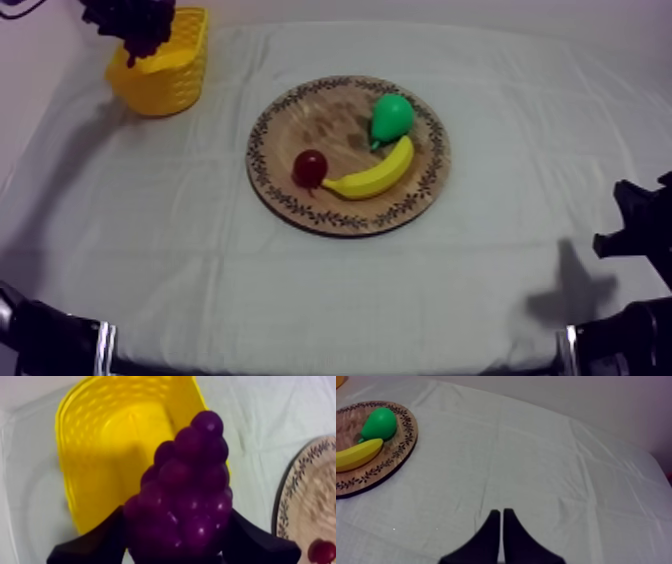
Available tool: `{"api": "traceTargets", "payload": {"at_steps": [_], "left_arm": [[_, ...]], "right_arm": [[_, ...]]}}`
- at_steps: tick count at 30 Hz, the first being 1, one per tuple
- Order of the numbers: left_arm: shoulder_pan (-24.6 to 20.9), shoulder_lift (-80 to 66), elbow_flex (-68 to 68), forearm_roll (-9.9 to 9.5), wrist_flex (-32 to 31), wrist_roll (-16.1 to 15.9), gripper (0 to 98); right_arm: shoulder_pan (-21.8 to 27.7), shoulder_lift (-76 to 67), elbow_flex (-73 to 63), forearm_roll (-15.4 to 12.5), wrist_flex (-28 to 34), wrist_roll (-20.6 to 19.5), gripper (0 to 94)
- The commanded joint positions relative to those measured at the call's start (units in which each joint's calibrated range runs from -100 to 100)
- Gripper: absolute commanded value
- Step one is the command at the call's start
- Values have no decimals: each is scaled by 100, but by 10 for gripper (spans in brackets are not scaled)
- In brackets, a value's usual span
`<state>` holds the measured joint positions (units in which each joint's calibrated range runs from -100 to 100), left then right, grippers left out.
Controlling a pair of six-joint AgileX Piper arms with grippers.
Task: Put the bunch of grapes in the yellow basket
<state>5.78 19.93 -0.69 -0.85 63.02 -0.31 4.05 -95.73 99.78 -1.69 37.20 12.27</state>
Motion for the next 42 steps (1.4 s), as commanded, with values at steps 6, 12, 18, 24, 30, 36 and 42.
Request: {"api": "traceTargets", "payload": {"at_steps": [6, 12, 18, 24, 30, 36, 42], "left_arm": [[-77, 1258, -1511, 42, 44, -15, 436], [-110, 2108, -2496, 34, 176, -25, 436], [-166, 2823, -3202, 66, 298, -65, 436], [-243, 3239, -3500, 108, 306, -81, 433], [-280, 3318, -3452, 150, 242, -81, 457], [-278, 3005, -2842, 165, -117, 14, 704], [-304, 2537, -2060, 163, -674, 81, 719]], "right_arm": [[1, -2, -1, 1, -3, 1, 5], [1, -2, -1, 1, -3, 1, 5], [1, -2, -1, 1, -3, 1, 5], [1, -2, -1, 1, -3, 1, 5], [1, -2, -1, 1, -3, 1, 5], [1, -2, -1, 1, -3, 1, 5], [1, -2, -1, 1, -3, 1, 5]]}}
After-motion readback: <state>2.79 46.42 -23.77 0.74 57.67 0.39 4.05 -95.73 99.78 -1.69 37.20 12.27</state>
